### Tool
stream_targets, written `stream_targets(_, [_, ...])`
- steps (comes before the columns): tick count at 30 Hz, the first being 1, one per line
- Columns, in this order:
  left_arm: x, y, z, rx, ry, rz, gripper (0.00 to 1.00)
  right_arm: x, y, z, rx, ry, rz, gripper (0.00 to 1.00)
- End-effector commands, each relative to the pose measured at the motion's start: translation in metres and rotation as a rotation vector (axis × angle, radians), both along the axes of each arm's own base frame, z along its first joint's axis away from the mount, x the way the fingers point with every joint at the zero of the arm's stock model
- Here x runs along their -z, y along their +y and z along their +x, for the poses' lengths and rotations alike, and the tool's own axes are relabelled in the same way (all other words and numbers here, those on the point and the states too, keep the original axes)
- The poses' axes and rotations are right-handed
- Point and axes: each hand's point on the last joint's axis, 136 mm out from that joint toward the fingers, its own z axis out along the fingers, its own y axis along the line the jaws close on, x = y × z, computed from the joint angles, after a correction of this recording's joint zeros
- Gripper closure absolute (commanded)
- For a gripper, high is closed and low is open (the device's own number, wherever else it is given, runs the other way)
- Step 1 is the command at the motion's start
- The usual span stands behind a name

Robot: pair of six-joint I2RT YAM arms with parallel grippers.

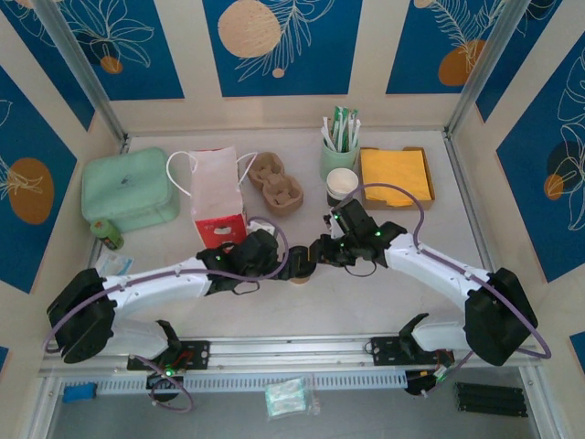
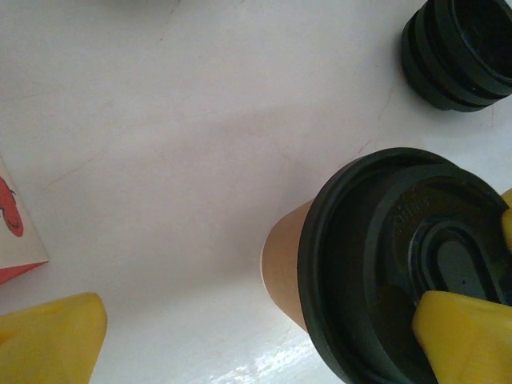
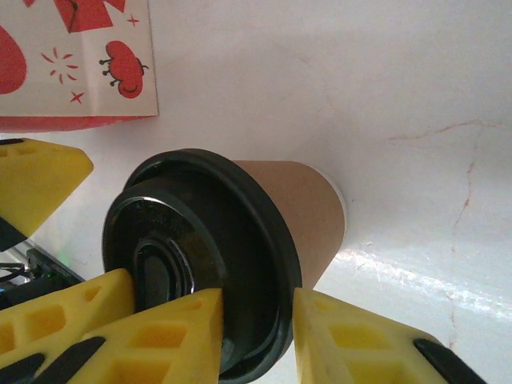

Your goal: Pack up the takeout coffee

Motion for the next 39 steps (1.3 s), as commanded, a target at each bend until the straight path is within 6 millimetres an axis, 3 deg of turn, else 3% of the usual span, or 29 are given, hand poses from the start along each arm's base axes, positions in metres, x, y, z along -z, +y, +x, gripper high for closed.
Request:
stream_targets(1, [0.047,0.032,-0.023,0.012,0.124,0.172,0.01,0.019,-0.010,-0.012,0.003,0.059,-0.074,0.71])
stream_targets(10, [0.008,0.023,-0.010,0.024,0.061,0.162,0.01,-0.017,0.002,0.004,-0.024,0.003,-0.009,0.65])
stream_targets(20, [-0.017,0.014,-0.003,0.036,0.027,0.130,0.01,-0.035,-0.005,0.003,-0.007,-0.025,0.022,0.59])
stream_targets(27, [-0.035,0.006,0.007,0.058,0.005,0.115,0.01,-0.024,-0.016,-0.010,0.028,0.006,0.024,0.59])
stream_targets(34, [-0.036,0.004,0.021,0.062,0.008,0.132,0.01,-0.005,-0.015,-0.025,0.047,0.055,0.043,0.50])
stream_targets(39, [-0.034,0.003,0.031,0.065,0.020,0.142,0.01,0.002,-0.010,-0.025,0.045,0.065,0.047,0.50])
